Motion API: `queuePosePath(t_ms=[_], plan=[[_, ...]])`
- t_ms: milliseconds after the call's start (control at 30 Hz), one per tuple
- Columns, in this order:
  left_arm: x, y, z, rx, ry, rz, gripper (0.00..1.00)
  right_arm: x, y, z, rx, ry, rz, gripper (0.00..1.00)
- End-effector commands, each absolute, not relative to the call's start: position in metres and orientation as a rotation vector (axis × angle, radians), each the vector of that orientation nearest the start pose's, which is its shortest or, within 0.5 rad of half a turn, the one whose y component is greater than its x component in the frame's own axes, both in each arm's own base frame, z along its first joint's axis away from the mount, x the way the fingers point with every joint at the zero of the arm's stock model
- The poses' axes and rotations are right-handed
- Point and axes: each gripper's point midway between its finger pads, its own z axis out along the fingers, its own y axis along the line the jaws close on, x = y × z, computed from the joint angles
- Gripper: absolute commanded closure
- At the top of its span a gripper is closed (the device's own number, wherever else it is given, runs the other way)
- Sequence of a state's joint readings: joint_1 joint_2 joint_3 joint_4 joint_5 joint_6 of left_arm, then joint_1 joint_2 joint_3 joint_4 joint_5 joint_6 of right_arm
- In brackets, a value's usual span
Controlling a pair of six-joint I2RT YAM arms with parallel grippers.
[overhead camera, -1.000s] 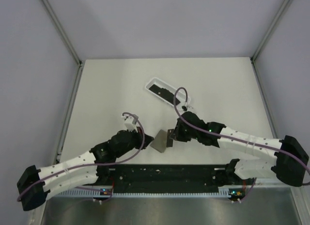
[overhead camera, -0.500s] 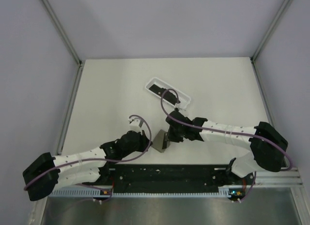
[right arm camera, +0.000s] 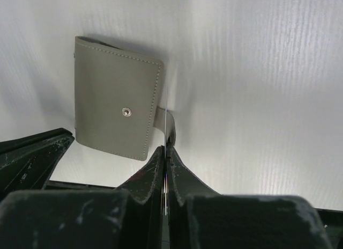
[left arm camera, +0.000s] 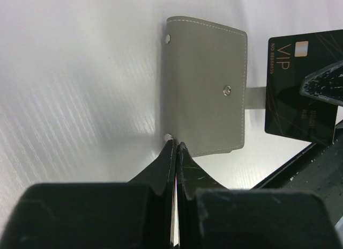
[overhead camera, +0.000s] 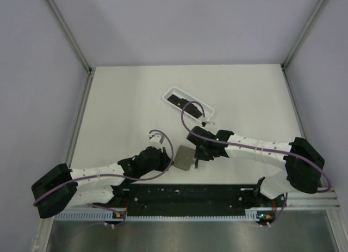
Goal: Put the credit cards into the card holder
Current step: Insert the credit card into the card holder.
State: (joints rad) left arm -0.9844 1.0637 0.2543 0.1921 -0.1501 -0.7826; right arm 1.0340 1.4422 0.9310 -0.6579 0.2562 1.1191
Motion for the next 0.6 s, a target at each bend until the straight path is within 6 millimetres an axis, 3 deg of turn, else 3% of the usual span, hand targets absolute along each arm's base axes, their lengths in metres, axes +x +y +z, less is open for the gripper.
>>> queuePosePath(t_ms=[0,333,567], plan=[[0.161,-0.252,0.041,0.157,2.273,-0.853,1.0,0.165,0.247,0.076,0.183,2.671,0.267,1.0],[0.145,-0.267,0.034,0.179,2.306,-0.931,1.0,0.161,0.245,0.072,0.174,2.649,0.362,1.0],[0.144,-0.27,0.035,0.182,2.305,-0.935,1.0,0.158,0.253,0.067,0.152,2.649,0.49,1.0]])
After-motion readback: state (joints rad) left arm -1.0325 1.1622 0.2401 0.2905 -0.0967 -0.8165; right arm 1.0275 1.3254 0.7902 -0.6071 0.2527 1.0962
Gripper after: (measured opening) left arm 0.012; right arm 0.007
